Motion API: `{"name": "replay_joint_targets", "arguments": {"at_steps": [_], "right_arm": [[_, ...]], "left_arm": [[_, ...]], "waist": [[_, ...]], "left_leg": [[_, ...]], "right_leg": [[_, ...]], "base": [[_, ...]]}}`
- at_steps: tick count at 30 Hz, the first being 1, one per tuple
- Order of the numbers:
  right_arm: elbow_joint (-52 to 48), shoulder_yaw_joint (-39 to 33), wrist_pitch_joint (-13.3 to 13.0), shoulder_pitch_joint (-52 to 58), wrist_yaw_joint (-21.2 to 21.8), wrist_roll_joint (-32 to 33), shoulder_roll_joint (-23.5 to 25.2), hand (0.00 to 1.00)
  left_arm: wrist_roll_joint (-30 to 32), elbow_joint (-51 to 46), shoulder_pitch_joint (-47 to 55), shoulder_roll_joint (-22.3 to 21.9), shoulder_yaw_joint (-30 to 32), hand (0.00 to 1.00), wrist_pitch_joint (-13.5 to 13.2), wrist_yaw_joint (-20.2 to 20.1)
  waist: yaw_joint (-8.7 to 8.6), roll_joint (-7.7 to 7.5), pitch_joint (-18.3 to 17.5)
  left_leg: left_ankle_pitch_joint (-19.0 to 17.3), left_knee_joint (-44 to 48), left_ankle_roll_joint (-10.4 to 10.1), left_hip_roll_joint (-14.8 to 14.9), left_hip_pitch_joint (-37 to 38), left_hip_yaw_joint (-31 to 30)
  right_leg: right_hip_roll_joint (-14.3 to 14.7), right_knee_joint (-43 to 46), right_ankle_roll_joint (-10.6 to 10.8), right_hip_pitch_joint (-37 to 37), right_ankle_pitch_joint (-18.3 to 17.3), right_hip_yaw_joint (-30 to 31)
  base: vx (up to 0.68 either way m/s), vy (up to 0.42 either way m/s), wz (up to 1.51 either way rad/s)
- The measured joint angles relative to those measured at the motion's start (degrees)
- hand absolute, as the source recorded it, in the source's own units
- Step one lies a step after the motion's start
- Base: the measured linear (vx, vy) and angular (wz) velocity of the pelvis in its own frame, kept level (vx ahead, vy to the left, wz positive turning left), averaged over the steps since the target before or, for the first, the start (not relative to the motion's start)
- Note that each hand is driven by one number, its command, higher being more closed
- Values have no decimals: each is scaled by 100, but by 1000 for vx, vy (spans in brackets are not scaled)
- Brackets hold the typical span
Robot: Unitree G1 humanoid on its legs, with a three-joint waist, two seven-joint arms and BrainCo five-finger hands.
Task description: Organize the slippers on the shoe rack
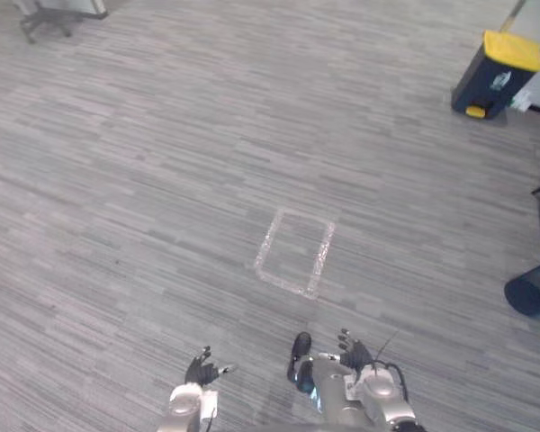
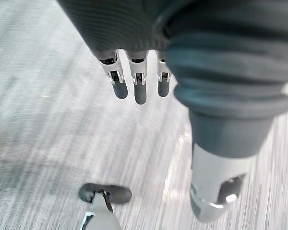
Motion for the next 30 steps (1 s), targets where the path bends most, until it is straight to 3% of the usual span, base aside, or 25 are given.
{"name": "replay_joint_targets", "arguments": {"at_steps": [2,4,6,8,10,11,12,15,16,17,18,19,20,21,22,23,24,25,26,27,29,30], "right_arm": [[99,9,27,1,-13,11,16,0],[100,3,41,11,-18,11,16,0],[100,-8,45,-13,-31,10,11,0],[119,-12,47,-8,-34,6,16,0],[136,-14,48,2,-51,-3,15,0],[165,-10,48,31,-73,-4,11,0],[205,-73,43,230,-99,-4,222,0],[343,-222,43,146,-92,-3,264,0],[348,-224,40,146,-73,-3,304,0],[330,-226,37,149,-71,-4,307,0],[317,-227,42,126,-63,-3,281,0],[324,-247,46,61,-54,-2,275,0],[280,-241,32,21,-33,-5,252,0],[278,-241,25,-7,-30,-4,238,0],[264,-244,28,-72,-35,-1,206,0],[247,-249,27,-101,-41,-2,190,0],[173,-272,30,-75,-51,-1,181,0],[156,-285,46,-17,-53,-2,184,0],[126,-297,45,146,-53,-2,183,0],[102,-449,36,191,-39,9,44,0],[113,-490,53,147,-72,7,-61,0],[115,-542,64,147,-71,9,-62,0]], "left_arm": [[-4,-7,11,-15,3,0,-5,-1],[-9,-39,93,-35,67,0,-2,2],[-19,-165,172,-30,122,0,-9,10],[-21,-231,173,-33,246,0,-17,20],[-25,-236,181,-41,307,0,-15,46],[-26,-238,208,-54,309,0,-15,55],[-27,-161,153,94,288,0,12,50],[-114,-117,187,137,137,0,17,46],[-171,-119,184,187,77,0,15,49],[-190,-112,200,202,85,0,18,48],[-236,-142,275,151,78,0,21,49],[-235,-146,279,155,58,0,23,48],[-233,-108,259,186,23,0,49,49],[-232,-108,230,198,25,0,52,50],[-231,-107,125,204,26,0,50,48],[-220,-98,33,202,18,0,50,40],[-189,-37,-66,199,-48,0,48,29],[-150,-9,-77,199,-94,0,48,20],[-93,25,-42,214,-162,0,48,-4],[-5,201,-80,37,-149,0,71,7],[23,205,-90,-32,-186,0,57,-32],[58,204,-182,-80,-190,0,59,-60]], "waist": [[64,-67,65],[90,-91,75],[212,-110,93],[340,-178,146],[365,-165,182],[368,-157,167],[357,-498,6],[351,-514,-13],[345,-556,-30],[331,-559,-40],[342,-500,-55],[318,-497,5],[203,-431,5],[170,-399,-8],[129,-324,24],[94,-300,47],[62,-318,66],[57,-362,49],[51,-492,-9],[19,-323,-23],[-27,-192,-61],[-40,-124,-16]], "left_leg": [[-319,1297,127,239,-519,237],[-623,1258,338,225,-903,526],[-844,211,661,-4,-1445,533],[-805,-1221,750,-376,-1661,107],[-407,-2601,737,-665,-1704,-431],[97,-3168,606,-753,-1660,-567],[105,-2829,1106,-1148,-1482,-251],[-138,-2630,1384,-1243,-964,-17],[-297,-2706,1492,-1300,-612,43],[-399,-2738,1479,-1365,-537,104],[-647,-3153,1465,-1377,-83,142],[-638,-3385,1429,-1480,226,220],[-650,-3579,1438,-1445,497,214],[-650,-3635,1439,-1386,543,203],[-650,-3684,1438,-1239,606,214],[-649,-3688,1437,-1151,631,200],[-647,-3744,1432,-1107,765,191],[-663,-3774,1402,-1139,867,199],[-769,-3734,1200,-1239,1022,173],[-948,-3607,934,-1131,1213,91],[-893,-2939,835,-980,917,1],[-780,-2222,641,-833,621,-41]], "right_leg": [[238,-338,-128,670,-144,306],[356,-639,-108,1111,-167,620],[409,-797,-10,1362,-216,1155],[360,-868,83,1532,-279,1596],[255,-906,170,1726,-410,1887],[204,-947,282,1842,-498,2083],[-437,288,941,1487,-1081,2018],[-705,1894,1209,1122,-1029,1856],[-848,2427,1158,1031,-681,1649],[-935,2598,1152,1032,-586,1516],[-1217,3515,1012,697,-183,1208],[-1486,4174,841,369,-190,1103],[-1529,4209,695,129,-983,768],[-1474,4044,624,0,-1177,614],[-1249,3339,570,-202,-1353,321],[-1083,2667,580,-329,-1320,143],[-787,1476,655,-355,-954,41],[-666,842,627,-305,-616,62],[-609,216,414,-210,104,232],[-532,605,110,-244,375,297],[-518,729,139,-219,-105,243],[-458,703,113,-93,-213,206]], "base": [[424,-64,-63],[403,19,-83],[316,105,-111],[327,214,-122],[326,247,-109],[834,500,-144],[944,542,-137],[660,330,-46],[383,181,-14],[381,208,-29],[362,204,-36],[453,189,-38],[377,94,-21],[394,30,0],[389,-12,11],[484,-50,21],[420,-69,20],[439,-136,20],[490,-158,19],[482,-137,13],[411,-104,17],[468,-149,11]]}}
